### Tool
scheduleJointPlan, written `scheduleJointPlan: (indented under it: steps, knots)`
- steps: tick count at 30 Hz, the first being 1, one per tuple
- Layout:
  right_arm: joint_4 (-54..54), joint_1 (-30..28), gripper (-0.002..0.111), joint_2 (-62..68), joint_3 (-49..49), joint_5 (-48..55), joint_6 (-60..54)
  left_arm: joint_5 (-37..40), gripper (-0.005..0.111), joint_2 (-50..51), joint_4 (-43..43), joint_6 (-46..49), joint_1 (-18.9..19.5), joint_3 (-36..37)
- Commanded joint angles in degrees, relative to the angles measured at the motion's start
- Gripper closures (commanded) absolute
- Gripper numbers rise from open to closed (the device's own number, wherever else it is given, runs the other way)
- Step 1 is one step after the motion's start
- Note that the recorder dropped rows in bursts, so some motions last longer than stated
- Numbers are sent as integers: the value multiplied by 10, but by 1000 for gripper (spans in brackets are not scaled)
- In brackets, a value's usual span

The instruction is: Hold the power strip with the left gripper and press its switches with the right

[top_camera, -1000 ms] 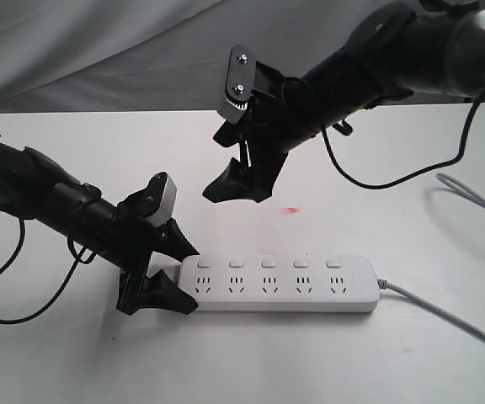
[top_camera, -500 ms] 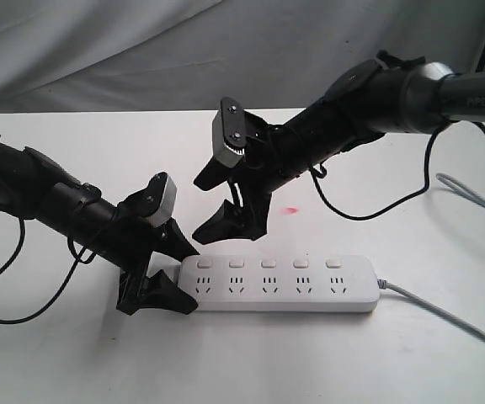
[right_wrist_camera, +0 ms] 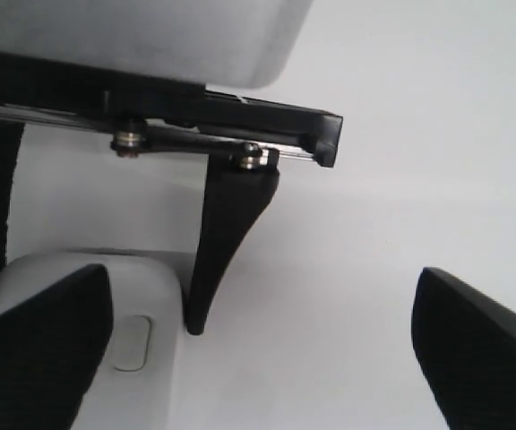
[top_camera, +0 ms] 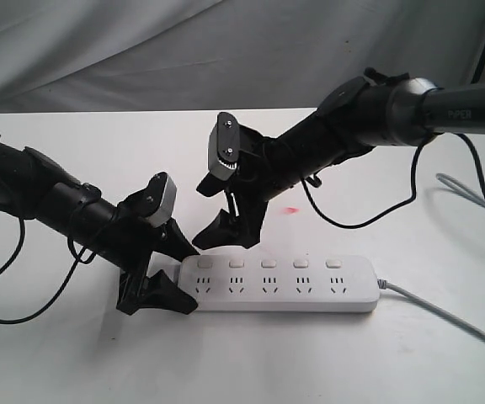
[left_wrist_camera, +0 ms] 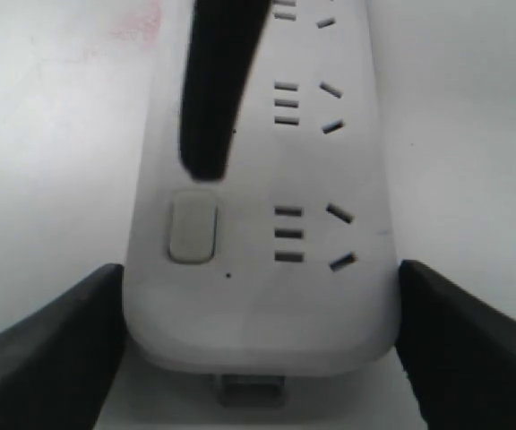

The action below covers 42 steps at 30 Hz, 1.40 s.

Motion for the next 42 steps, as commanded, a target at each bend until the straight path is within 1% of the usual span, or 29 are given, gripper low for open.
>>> scheduleJointPlan:
  steps: [1,6,12,29,42]
  knots:
    - [-7,11,25,6,-3,-14,-8,-8,107,3,2,-4,-4,-2]
    - [-10,14,25,6,-3,-20,-8,-8,107,3,2,-4,-4,-2]
    - [-39,14,25,6,-3,-31,9,-8,107,3,2,-4,-4,-2]
    - [-43,22,25,21,-3,-55,9,-8,107,3,2,-4,-4,-2]
    - [-105,22,25,44,-3,-70,20,-8,107,3,2,-4,-4,-2]
